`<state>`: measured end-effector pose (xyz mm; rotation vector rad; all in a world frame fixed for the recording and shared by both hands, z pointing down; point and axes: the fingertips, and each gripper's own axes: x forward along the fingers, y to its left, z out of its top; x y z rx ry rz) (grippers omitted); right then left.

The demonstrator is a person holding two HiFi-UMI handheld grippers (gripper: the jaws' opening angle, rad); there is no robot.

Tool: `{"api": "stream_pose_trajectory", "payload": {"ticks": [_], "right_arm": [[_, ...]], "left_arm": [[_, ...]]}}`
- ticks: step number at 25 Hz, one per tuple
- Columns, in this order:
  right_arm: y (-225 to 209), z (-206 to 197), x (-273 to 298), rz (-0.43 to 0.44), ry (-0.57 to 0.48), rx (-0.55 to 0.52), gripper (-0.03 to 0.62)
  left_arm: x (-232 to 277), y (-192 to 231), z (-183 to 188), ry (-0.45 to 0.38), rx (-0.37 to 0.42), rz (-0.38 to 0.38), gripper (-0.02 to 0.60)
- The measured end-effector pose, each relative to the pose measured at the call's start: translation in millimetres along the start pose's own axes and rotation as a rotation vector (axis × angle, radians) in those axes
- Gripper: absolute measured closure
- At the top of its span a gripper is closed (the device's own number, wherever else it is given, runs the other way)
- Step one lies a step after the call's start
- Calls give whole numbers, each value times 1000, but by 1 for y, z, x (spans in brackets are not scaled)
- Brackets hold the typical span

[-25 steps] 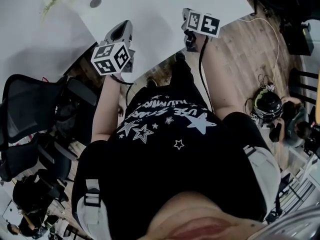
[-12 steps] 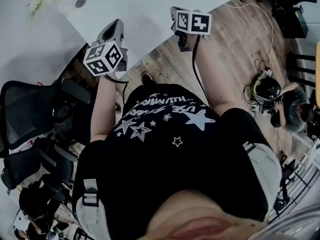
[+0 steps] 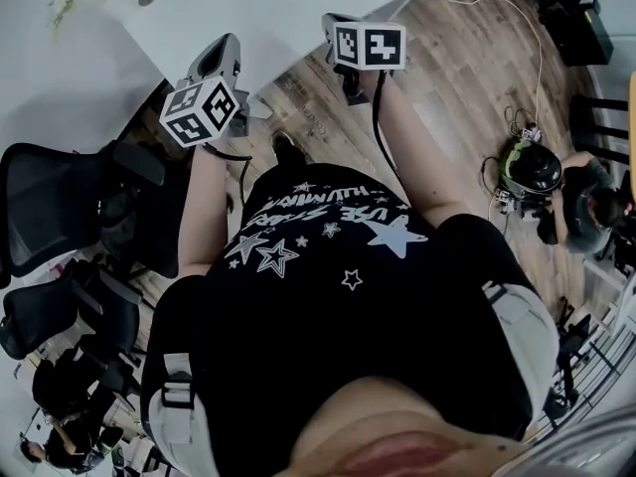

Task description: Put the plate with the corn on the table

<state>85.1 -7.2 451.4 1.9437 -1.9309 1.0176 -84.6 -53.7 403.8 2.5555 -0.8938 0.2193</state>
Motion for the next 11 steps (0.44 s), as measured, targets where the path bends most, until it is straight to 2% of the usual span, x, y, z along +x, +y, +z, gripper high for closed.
{"api": "stream_pose_trajectory", "payload": {"ticks": [11], "right_arm": [[2,-30,-64,16,-23,-31,588]], "left_arm": [[-39,-59,-18,-17,18,-10,574]]}}
